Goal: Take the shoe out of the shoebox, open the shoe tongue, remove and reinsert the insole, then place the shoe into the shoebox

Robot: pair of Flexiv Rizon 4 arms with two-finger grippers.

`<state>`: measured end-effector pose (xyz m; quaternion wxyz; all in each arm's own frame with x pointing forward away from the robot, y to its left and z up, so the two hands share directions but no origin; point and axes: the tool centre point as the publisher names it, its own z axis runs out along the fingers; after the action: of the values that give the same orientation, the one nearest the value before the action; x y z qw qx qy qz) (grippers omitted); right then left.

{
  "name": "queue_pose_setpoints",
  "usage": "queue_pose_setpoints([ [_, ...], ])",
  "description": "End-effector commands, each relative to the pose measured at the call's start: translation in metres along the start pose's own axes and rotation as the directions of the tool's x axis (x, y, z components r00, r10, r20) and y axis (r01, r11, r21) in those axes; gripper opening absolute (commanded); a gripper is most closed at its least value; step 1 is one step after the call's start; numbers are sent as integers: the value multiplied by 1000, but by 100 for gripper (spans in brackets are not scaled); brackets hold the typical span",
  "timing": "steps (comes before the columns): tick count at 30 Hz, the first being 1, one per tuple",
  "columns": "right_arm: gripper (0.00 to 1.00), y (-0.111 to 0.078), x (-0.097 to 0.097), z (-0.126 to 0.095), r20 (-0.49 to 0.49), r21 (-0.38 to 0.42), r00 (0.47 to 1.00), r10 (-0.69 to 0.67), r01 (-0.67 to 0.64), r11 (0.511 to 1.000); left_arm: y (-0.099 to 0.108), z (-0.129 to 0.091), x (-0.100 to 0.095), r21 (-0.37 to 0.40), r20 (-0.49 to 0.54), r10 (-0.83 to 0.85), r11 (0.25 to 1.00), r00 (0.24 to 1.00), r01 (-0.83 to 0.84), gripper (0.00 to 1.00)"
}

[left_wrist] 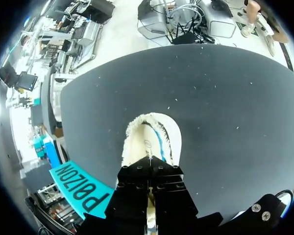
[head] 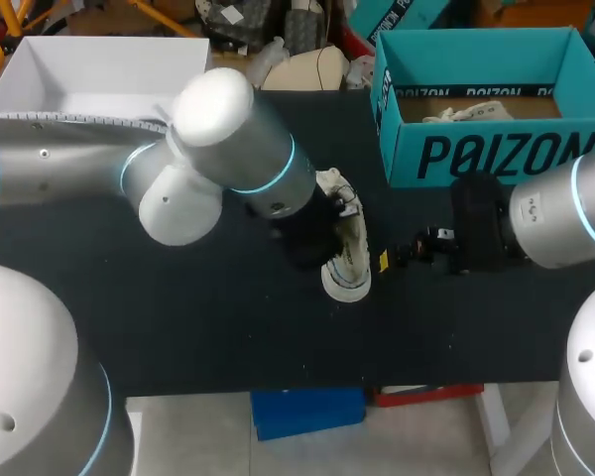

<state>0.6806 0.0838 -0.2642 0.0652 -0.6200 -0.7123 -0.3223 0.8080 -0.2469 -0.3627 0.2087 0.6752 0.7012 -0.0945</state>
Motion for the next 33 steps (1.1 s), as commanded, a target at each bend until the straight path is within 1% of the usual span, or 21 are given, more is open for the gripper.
queue_pose_setpoints([
  [1,100,0,1,1,3,0,1000,1,-1,1000,0,7,-3,4,-43,-4,1000,999,4,0],
  [6,100,0,1,1,3,0,1000,1,-1,1000,0,15,3,10,-83,-8,1000,997,9,0],
  [11,100,0,1,1,3,0,1000,1,-1,1000,0,24,4,25,-103,-10,1000,995,13,0],
  [15,100,0,1,1,3,0,1000,1,-1,1000,-1,40,4,38,-136,11,999,991,-6,0],
  [17,100,0,1,1,3,0,1000,1,-1,1000,-3,48,4,57,-137,5,998,990,3,0],
  [19,100,0,1,1,3,0,1000,1,-1,1000,-4,56,5,58,-145,4,998,989,4,0],
  [21,100,0,1,1,3,0,1000,1,-1,1000,-4,65,6,73,-151,-5,997,989,16,0],
  [24,100,0,1,1,3,0,1000,1,-1,1000,-5,70,9,82,-157,-7,996,988,20,0],
  [26,100,0,1,1,3,0,1000,1,-1,1000,-6,69,8,81,-135,-19,996,991,30,0],
  [28,100,0,1,1,3,0,1000,1,-1,1000,-6,60,8,69,-94,-41,997,995,47,0],
  [31,100,0,1,1,3,0,1000,1,-1,1000,-7,42,6,69,-21,-85,994,996,86,0],
  [33,100,0,1,1,3,0,1000,1,-1,1000,-8,25,5,75,40,-112,991,993,109,0],
])
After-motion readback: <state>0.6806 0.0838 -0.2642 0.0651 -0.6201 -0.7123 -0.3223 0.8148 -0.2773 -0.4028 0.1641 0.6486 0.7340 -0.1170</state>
